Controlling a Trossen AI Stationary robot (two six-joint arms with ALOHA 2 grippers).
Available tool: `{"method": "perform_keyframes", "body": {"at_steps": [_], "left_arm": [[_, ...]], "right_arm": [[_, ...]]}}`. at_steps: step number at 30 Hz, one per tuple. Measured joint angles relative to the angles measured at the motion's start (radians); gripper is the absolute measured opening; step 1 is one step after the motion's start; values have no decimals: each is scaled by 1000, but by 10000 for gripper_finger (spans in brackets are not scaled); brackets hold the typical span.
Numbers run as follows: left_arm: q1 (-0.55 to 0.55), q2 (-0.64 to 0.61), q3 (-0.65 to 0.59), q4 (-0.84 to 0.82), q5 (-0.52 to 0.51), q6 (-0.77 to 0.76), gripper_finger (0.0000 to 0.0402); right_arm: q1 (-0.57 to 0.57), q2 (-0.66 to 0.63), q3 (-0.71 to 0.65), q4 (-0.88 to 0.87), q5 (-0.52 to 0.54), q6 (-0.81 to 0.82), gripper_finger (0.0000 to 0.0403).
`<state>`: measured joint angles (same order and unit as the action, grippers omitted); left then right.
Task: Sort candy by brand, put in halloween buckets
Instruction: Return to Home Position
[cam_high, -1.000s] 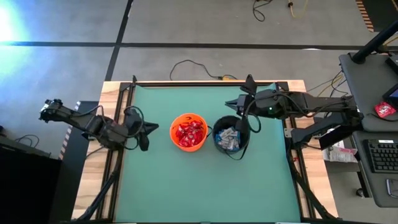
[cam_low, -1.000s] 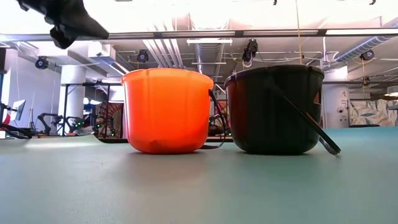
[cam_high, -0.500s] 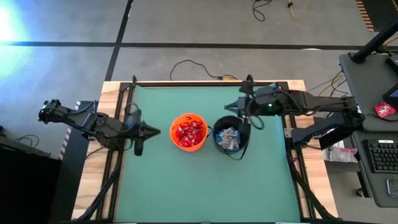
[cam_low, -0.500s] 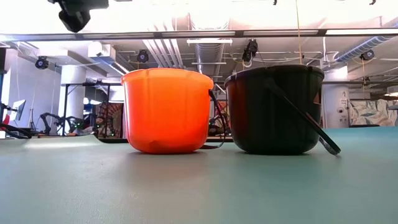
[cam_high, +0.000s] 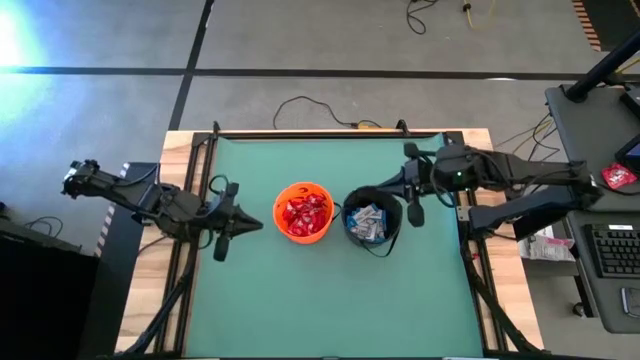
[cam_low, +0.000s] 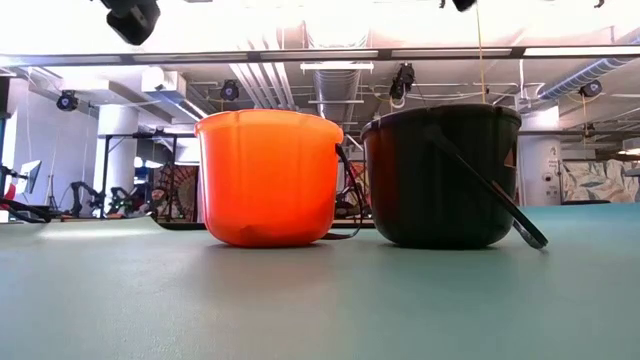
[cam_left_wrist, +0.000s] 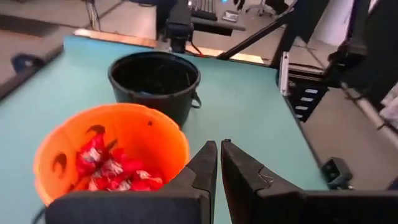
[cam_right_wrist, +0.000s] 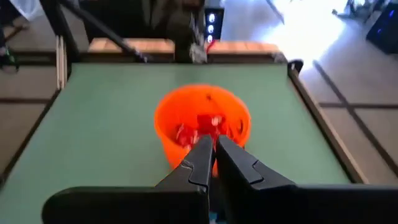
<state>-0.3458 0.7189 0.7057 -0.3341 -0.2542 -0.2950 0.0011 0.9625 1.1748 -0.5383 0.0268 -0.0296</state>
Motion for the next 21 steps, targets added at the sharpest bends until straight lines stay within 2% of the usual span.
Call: {"method": "perform_keyframes", "body": {"at_steps": [3, 5, 11, 17, 21], "left_arm": [[-23, 30, 5, -2, -67, 27, 7], [-31, 52, 4, -7, -73, 24, 7], [-30, 95, 4, 14, -41, -40, 7], [-31, 133, 45, 41, 64, -15, 7], [-33, 174, 96, 57, 87, 2, 7]], "right_arm": [[1, -47, -95, 19, -2, 12, 13], [1, -79, -166, 87, -22, 25, 13], [1, -148, -321, 289, -28, 82, 13], [1, -239, -370, 306, -27, 63, 13], [1, -310, -389, 305, -26, 23, 13]]}}
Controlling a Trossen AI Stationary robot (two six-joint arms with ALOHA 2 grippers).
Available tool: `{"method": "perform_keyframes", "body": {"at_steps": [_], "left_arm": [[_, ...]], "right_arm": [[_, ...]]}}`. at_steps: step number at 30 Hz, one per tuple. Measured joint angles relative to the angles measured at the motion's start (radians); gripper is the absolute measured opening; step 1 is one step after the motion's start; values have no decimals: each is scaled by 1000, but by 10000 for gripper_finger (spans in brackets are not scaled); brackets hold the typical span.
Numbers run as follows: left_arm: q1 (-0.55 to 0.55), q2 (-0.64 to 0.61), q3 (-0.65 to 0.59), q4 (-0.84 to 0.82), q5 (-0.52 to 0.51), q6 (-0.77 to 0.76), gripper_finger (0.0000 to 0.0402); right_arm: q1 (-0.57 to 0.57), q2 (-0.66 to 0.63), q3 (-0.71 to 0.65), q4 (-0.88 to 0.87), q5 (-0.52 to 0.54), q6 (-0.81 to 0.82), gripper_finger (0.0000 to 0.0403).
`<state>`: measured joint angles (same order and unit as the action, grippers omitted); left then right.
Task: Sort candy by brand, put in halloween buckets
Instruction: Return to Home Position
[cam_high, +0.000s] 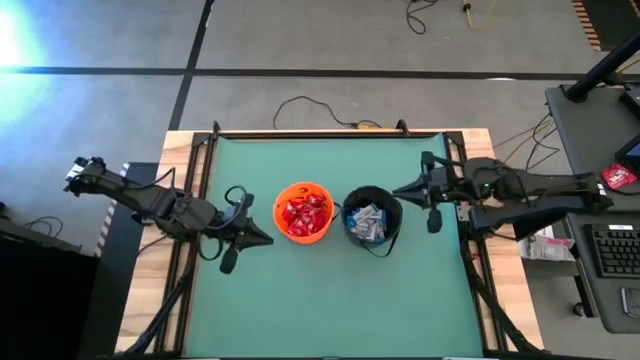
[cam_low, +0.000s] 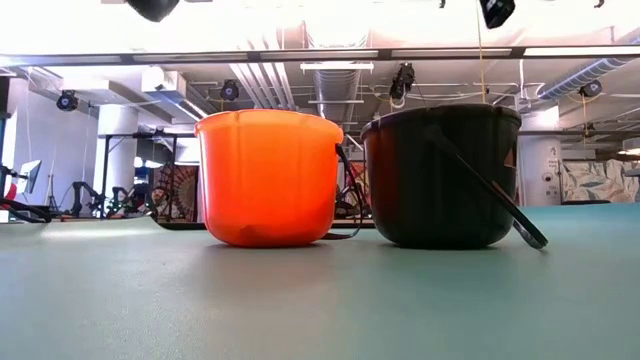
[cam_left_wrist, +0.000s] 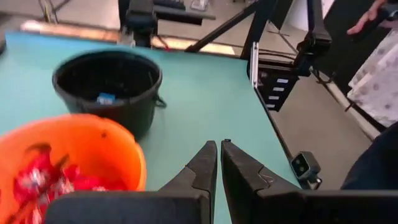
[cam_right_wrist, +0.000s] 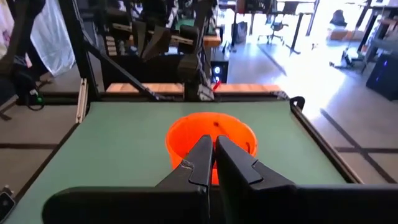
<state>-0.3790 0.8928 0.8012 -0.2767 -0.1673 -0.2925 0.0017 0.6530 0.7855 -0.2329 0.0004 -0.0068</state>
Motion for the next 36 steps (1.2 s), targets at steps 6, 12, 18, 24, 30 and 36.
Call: {"method": "perform_keyframes", "body": {"at_steps": [6, 12, 18, 24, 30, 36], "left_arm": [[30, 53, 98, 5, 118, 193, 7], [198, 51, 87, 6, 464, 263, 7], [326, -41, 21, -44, 359, 208, 7], [338, -267, -86, -100, 224, 146, 6], [320, -420, -207, 65, 129, 214, 6], [320, -473, -295, 79, 128, 231, 6]], "right_arm": [[0, -82, -41, 0, 10, -4, 13], [0, -177, -149, 8, 10, -3, 13], [0, -240, -252, 8, 9, 75, 13], [0, -252, -354, 116, -55, 119, 13], [0, -247, -398, 213, -33, 110, 13], [0, -231, -401, 212, -1, 86, 13]]}}
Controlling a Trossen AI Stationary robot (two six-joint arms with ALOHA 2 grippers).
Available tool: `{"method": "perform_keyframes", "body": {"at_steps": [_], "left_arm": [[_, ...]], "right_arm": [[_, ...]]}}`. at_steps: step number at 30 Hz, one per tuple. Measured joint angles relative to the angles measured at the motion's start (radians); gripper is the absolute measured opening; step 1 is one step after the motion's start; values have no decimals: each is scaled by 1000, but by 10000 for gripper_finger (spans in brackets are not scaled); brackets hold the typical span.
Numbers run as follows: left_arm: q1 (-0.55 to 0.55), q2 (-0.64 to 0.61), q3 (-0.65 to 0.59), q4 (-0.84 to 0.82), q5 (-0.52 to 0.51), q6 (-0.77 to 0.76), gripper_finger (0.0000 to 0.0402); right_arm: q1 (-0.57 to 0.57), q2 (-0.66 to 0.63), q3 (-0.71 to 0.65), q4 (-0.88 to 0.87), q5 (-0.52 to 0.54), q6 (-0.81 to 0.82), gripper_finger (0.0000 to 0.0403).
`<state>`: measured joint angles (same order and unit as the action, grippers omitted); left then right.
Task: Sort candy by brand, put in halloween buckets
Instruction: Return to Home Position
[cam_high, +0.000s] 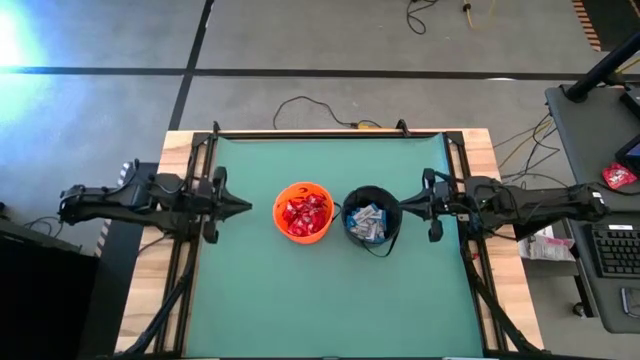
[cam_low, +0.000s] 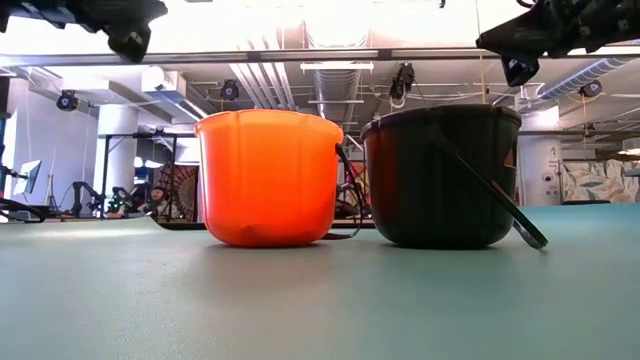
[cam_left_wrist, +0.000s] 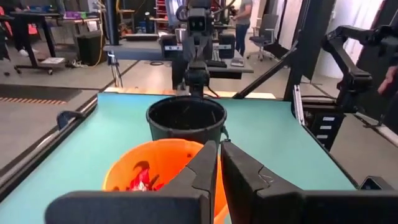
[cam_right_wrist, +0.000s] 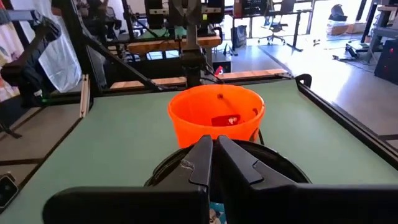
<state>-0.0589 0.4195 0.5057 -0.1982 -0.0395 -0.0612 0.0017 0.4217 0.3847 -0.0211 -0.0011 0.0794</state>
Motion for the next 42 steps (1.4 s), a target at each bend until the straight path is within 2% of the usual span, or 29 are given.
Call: {"method": "perform_keyframes", "body": {"at_steps": [6, 11, 17, 22, 26, 30, 36, 42], "left_arm": [[0, -78, -63, 4, -16, -7, 6], [0, -156, -112, 5, -31, -8, 6], [0, -209, -154, 7, -32, -24, 6], [0, -248, -182, 23, -134, -30, 6], [-1, -278, -211, 22, -116, -27, 6], [-3, -300, -261, 53, -109, -27, 6], [-3, -346, -352, 224, -109, -31, 6], [-3, -383, -384, 224, -133, -34, 6]], "right_arm": [[0, -20, -15, 6, -6, -11, 13], [0, -72, -80, 68, -7, -11, 13], [0, -143, -165, 175, -50, 0, 13], [2, -183, -209, 201, -98, 43, 13], [11, -194, -222, 200, -136, 53, 13], [26, -199, -223, 224, -130, 58, 13], [29, -258, -230, 224, -128, 78, 13], [52, -331, -306, 307, -138, 66, 13]]}}
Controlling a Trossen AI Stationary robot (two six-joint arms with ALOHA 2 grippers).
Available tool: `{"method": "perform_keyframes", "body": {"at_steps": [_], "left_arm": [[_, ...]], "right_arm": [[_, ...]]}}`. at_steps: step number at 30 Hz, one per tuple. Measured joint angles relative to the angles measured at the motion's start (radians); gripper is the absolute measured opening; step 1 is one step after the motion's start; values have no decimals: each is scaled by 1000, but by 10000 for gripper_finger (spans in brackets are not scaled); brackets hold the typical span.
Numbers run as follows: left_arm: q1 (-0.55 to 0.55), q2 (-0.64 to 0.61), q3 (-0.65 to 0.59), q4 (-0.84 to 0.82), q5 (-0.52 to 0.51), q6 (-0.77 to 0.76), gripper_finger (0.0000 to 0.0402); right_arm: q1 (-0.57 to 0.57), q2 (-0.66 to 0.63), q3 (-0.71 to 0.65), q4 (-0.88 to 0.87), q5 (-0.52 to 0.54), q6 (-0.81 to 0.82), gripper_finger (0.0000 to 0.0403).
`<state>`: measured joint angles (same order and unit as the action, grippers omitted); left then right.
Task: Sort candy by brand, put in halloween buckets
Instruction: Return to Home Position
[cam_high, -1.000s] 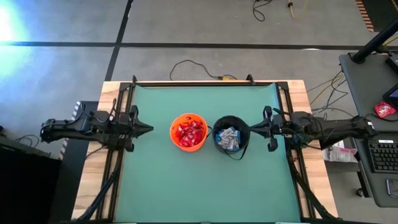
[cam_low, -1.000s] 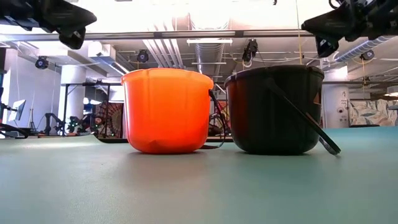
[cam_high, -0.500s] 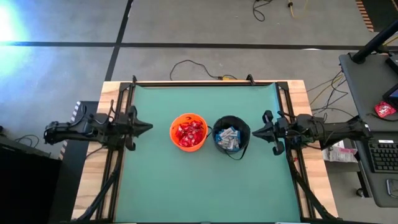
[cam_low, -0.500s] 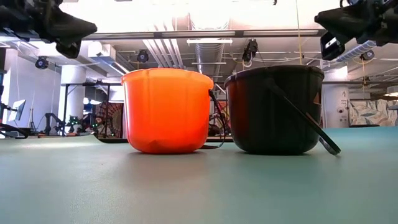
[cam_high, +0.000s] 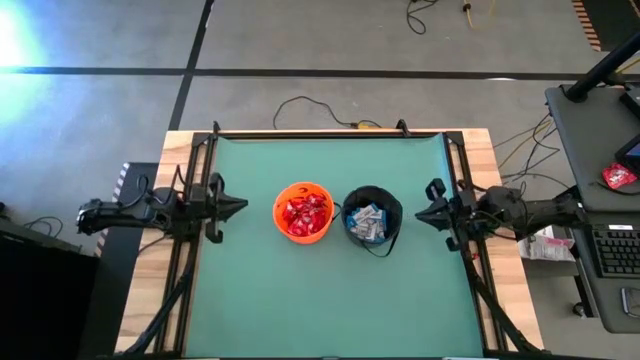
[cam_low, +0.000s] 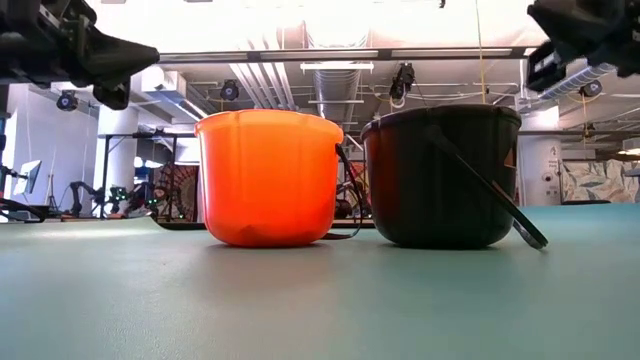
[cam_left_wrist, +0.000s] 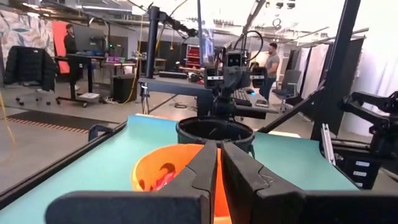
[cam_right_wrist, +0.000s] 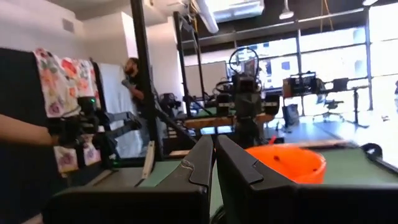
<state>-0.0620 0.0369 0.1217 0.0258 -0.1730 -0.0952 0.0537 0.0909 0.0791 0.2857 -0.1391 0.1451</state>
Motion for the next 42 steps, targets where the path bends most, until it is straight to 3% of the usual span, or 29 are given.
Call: {"method": "perform_keyframes", "body": {"at_steps": [7, 13, 18, 25, 42], "left_arm": [[0, -37, -43, -12, 0, -21, 6], [1, -38, -52, -31, -53, -61, 6], [-1, -36, -111, 12, 62, -67, 7], [0, -37, -109, 25, -2, -25, 7], [-1, -37, -105, 10, 6, -90, 7]], "right_arm": [[30, -90, -65, -26, -12, 18, 13], [36, -89, -66, -23, -21, 40, 13], [53, -88, -67, -44, -26, 47, 13], [58, -88, -67, -43, -24, 19, 13], [58, -90, -67, -141, -19, -57, 13]]}}
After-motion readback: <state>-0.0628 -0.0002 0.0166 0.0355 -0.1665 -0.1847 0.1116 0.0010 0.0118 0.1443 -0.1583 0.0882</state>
